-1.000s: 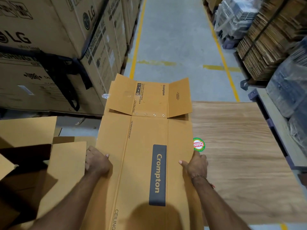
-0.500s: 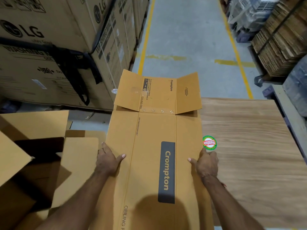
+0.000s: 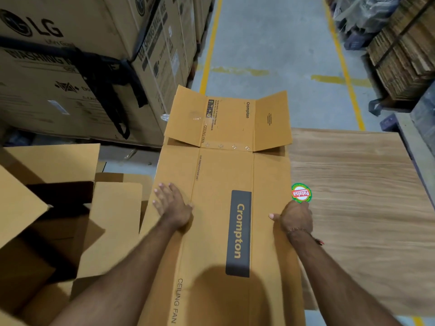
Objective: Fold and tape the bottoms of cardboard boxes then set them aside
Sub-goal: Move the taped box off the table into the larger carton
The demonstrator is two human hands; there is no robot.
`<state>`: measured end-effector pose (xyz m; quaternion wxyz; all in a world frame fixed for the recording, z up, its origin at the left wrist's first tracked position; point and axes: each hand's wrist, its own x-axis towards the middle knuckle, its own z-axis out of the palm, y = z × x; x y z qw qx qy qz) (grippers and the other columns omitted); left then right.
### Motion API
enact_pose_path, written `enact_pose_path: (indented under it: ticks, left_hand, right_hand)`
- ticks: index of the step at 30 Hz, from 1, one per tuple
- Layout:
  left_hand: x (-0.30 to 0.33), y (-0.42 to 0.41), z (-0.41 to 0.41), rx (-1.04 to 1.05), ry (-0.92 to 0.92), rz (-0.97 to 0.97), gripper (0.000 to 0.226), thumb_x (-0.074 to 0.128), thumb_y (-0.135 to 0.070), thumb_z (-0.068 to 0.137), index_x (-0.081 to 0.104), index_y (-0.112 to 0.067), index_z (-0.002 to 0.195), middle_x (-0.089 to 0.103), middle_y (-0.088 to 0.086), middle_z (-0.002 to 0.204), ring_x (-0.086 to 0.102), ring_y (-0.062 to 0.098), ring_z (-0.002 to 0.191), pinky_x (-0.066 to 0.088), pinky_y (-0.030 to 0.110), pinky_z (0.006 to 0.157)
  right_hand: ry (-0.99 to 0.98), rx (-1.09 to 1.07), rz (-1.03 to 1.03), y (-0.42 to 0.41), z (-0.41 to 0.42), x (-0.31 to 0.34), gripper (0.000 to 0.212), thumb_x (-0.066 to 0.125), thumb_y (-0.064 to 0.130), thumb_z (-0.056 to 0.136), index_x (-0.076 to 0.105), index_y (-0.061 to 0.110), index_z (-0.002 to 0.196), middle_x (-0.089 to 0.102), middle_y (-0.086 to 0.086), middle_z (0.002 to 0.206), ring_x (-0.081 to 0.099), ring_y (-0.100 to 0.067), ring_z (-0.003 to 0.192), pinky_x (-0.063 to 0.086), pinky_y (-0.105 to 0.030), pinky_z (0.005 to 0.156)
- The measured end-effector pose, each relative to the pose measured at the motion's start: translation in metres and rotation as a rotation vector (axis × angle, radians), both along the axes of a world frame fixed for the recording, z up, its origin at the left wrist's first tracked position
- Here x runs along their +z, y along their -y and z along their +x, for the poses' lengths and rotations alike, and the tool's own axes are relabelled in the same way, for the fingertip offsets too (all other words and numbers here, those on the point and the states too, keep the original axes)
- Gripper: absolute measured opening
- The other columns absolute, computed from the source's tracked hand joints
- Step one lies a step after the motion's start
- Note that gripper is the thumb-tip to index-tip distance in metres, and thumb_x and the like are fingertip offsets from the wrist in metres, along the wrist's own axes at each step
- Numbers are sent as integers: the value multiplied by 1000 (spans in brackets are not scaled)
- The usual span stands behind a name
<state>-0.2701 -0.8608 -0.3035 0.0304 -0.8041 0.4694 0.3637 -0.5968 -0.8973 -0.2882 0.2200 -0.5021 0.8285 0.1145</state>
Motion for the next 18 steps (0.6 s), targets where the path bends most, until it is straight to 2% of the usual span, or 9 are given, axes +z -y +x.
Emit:
enact_pose_path:
  ticks: [2,4,5,7,9,11,14,16,18]
  left_hand:
    - [0,-7,-25,-160,-55,10,137,60,-78,86,-43,-14,149,-54,21,151,-47,43,142,-36,58,98]
    - [1,-10,-46,-268,-29,80,159,68,-89,66,-54,-19,140,-64,19,141,-55,44,134,-37,63,96]
    - [0,-9,-53,-278,-11,107,164,73,-87,63,-56,-20,138,-66,18,139,-56,44,133,-32,68,102]
    - [2,-5,-59,-266,23,165,167,77,-84,62,-58,-21,136,-69,18,135,-56,45,132,-20,74,112]
    - [5,-1,-61,-260,61,223,167,77,-83,63,-60,-20,133,-71,19,130,-57,47,130,-15,76,113]
    - [7,4,-64,-254,89,275,167,77,-83,64,-61,-19,131,-72,21,127,-57,48,129,-13,77,114]
    - [6,8,-66,-261,90,315,167,77,-83,64,-63,-19,128,-73,22,125,-58,49,127,-12,77,114]
    - [5,9,-66,-268,88,325,168,77,-84,63,-65,-19,126,-73,21,126,-58,49,127,-11,77,115]
    - [4,11,-65,-279,97,333,169,77,-84,62,-65,-19,125,-73,21,126,-59,49,126,-11,78,115]
  right_hand:
    - [-22,21,22,3,2,5,77,85,59,76,61,7,129,52,-15,133,57,-32,122,54,-38,91]
    - [-76,107,34,10,5,9,86,87,56,74,55,8,138,51,-14,139,56,-30,126,53,-38,95]
    - [-85,166,7,15,8,12,100,91,50,72,43,7,148,45,-16,148,52,-31,132,52,-40,100]
    - [-78,389,-127,34,13,15,143,100,35,60,5,4,162,15,-25,166,30,-39,150,41,-49,114]
    - [-194,755,-210,65,20,22,171,101,51,43,-15,8,162,-11,-26,168,3,-44,157,26,-54,123]
    - [-342,942,-199,101,29,30,182,95,70,36,-21,5,160,-21,-28,166,-10,-47,156,15,-56,126]
    - [-464,944,-81,149,40,31,187,90,79,30,-19,-3,158,-21,-33,165,-14,-50,154,7,-59,126]
    - [-402,895,48,171,41,21,185,94,74,31,-14,-8,157,-16,-33,166,-7,-49,156,8,-57,127]
    - [-272,806,157,182,40,9,186,101,63,30,-15,-10,157,-19,-31,166,-3,-47,157,17,-55,127]
